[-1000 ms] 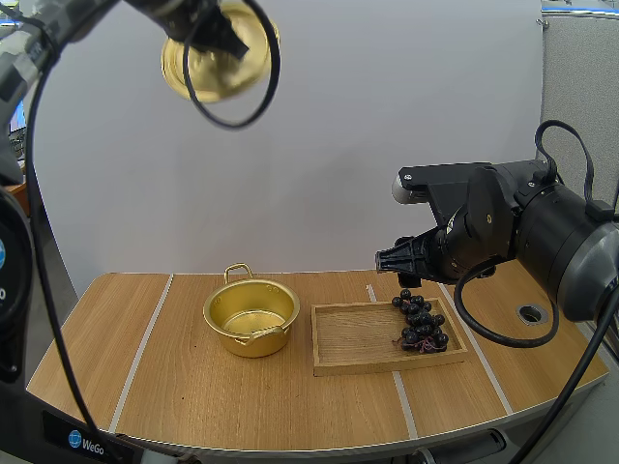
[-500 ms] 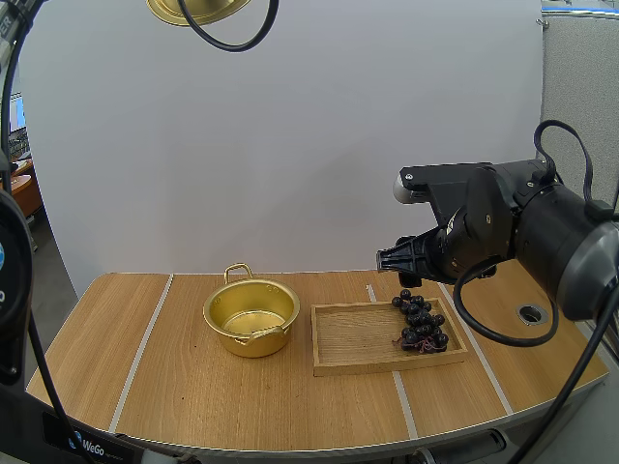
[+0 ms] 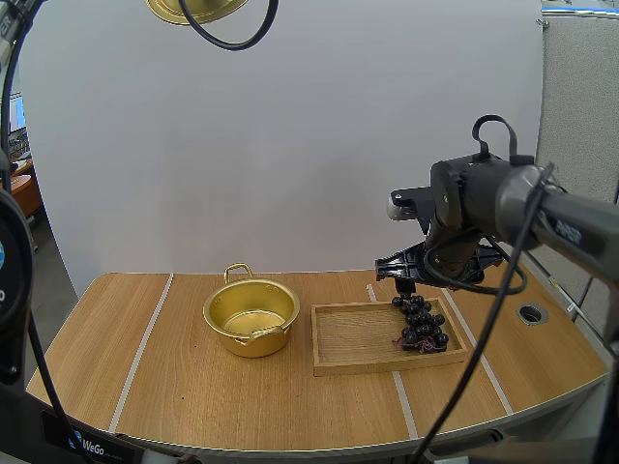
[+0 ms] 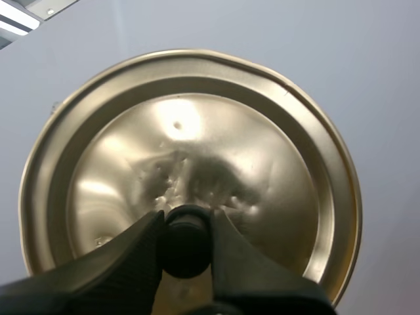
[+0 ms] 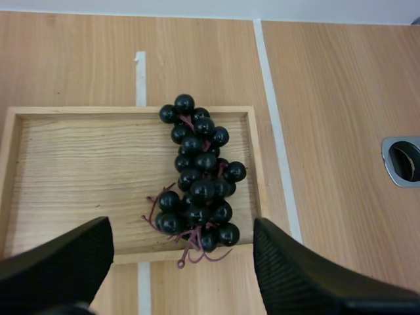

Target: Open the pot, put the grape inside, and close it

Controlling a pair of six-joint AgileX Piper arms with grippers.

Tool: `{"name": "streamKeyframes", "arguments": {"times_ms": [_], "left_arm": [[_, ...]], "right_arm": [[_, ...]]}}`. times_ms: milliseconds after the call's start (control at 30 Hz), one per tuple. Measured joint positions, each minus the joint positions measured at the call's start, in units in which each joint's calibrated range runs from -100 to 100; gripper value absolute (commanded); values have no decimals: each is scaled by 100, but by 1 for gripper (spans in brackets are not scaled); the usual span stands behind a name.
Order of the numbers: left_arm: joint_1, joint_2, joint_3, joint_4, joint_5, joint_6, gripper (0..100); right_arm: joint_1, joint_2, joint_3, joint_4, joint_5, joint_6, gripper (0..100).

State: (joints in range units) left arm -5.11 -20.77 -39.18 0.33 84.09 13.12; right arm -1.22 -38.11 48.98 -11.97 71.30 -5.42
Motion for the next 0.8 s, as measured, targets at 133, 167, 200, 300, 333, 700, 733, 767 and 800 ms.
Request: {"name": "streamKeyframes", "arguments": {"times_ms": [133,167,200,300,333,700,733,767,800], "left_arm": [[0,0,0,0,0,0,0],[0,0,0,0,0,0,0],[0,0,0,0,0,0,0],[0,0,0,0,0,-9,0],[0,0,0,0,0,-9,0],[0,0,0,0,0,-9,0],[0,0,0,0,0,-9,0],[0,0,0,0,0,-9,0],[0,0,0,0,0,-9,0]], "right_arm": [[-301,610,-231,624,-64,-647,100],[-391,767,-294,845,-64,-848,100],[-482,936,-360,1053,-64,-1042,100],[-722,1403,-545,1516,-82,-1512,100],[-784,1535,-592,1593,-82,-1629,100],[-916,2483,-963,2020,-82,-2329,100],[-916,2527,-1003,2020,-82,-2337,100],[-916,2557,-1034,2020,-82,-2356,100],[-916,2618,-1064,2020,-97,-2381,100]]}}
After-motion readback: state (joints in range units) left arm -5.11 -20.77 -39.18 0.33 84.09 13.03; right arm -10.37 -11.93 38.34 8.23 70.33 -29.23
